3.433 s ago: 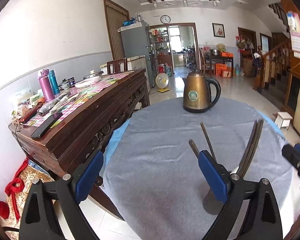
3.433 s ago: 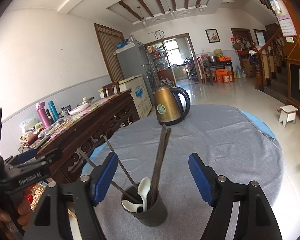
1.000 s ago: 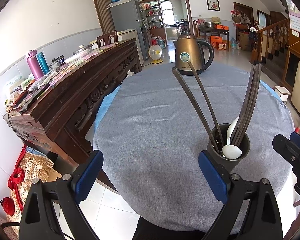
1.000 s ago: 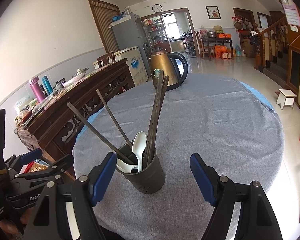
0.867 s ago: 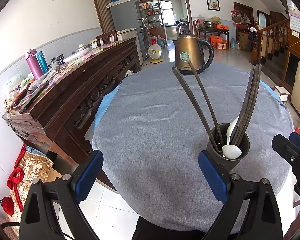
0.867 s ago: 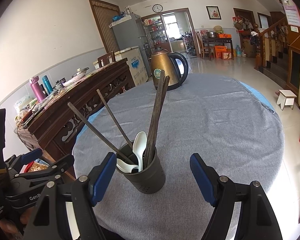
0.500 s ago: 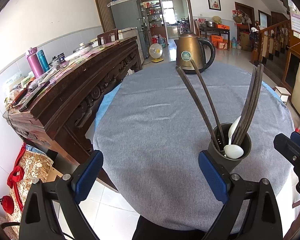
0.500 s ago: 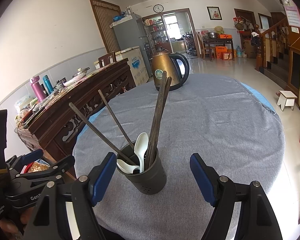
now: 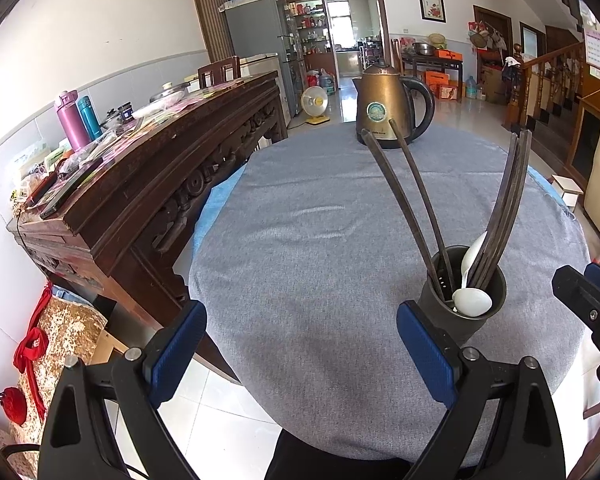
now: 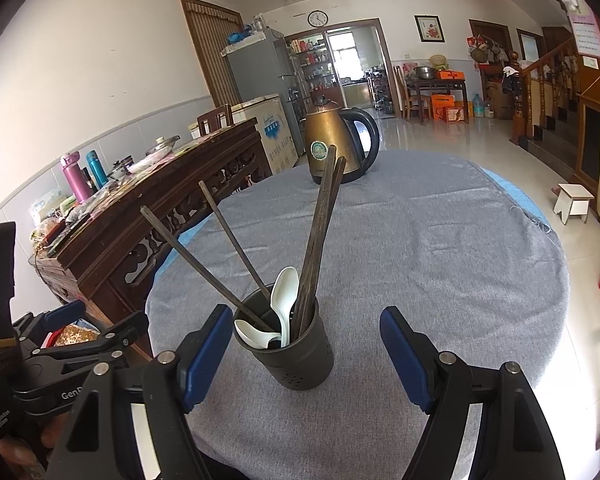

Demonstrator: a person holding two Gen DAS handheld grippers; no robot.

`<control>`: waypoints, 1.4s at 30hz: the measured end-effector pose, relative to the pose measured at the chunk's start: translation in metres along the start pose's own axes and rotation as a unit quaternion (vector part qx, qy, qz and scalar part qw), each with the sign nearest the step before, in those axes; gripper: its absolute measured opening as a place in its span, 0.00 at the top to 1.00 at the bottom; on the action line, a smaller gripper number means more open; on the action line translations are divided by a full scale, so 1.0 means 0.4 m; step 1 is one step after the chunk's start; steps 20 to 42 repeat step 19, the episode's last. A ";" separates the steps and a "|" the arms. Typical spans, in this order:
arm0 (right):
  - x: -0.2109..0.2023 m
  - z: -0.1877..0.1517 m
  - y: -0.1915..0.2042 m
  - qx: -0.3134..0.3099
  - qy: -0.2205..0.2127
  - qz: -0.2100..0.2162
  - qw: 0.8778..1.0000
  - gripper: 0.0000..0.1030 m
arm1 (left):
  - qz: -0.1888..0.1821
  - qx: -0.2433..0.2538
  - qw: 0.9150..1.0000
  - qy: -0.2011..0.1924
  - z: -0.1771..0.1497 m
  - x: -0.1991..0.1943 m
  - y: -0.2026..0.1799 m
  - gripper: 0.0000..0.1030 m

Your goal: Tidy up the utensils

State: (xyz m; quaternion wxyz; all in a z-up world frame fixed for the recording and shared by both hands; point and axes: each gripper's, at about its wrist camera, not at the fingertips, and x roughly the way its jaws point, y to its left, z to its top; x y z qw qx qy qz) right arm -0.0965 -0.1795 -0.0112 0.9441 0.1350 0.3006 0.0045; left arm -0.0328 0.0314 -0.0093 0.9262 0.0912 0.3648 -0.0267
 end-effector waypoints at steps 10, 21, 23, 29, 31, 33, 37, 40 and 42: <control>-0.006 0.004 0.008 -0.004 -0.007 -0.002 1.000 0.23 | 0.000 -0.004 1.000 -0.004 -0.005 -0.006 0.005 0.07; 0.007 0.013 0.009 -0.006 -0.008 -0.006 1.000 0.23 | 0.000 -0.011 1.000 -0.013 0.006 0.007 0.013 0.07; 0.007 0.013 0.009 -0.006 -0.008 -0.006 1.000 0.23 | 0.000 -0.011 1.000 -0.013 0.006 0.007 0.013 0.07; 0.007 0.013 0.009 -0.006 -0.008 -0.006 1.000 0.23 | 0.000 -0.011 1.000 -0.013 0.006 0.007 0.013 0.07; 0.007 0.013 0.009 -0.006 -0.008 -0.006 1.000 0.23 | 0.000 -0.011 1.000 -0.013 0.006 0.007 0.013 0.07; 0.007 0.013 0.009 -0.006 -0.008 -0.006 1.000 0.23 | 0.000 -0.011 1.000 -0.013 0.006 0.007 0.013 0.07; 0.007 0.013 0.009 -0.006 -0.008 -0.006 1.000 0.23 | 0.000 -0.011 1.000 -0.013 0.006 0.007 0.013 0.07; 0.007 0.013 0.009 -0.006 -0.008 -0.006 1.000 0.23 | 0.000 -0.011 1.000 -0.013 0.006 0.007 0.013 0.07; 0.007 0.013 0.009 -0.006 -0.008 -0.006 1.000 0.23 | 0.000 -0.011 1.000 -0.013 0.006 0.007 0.013 0.07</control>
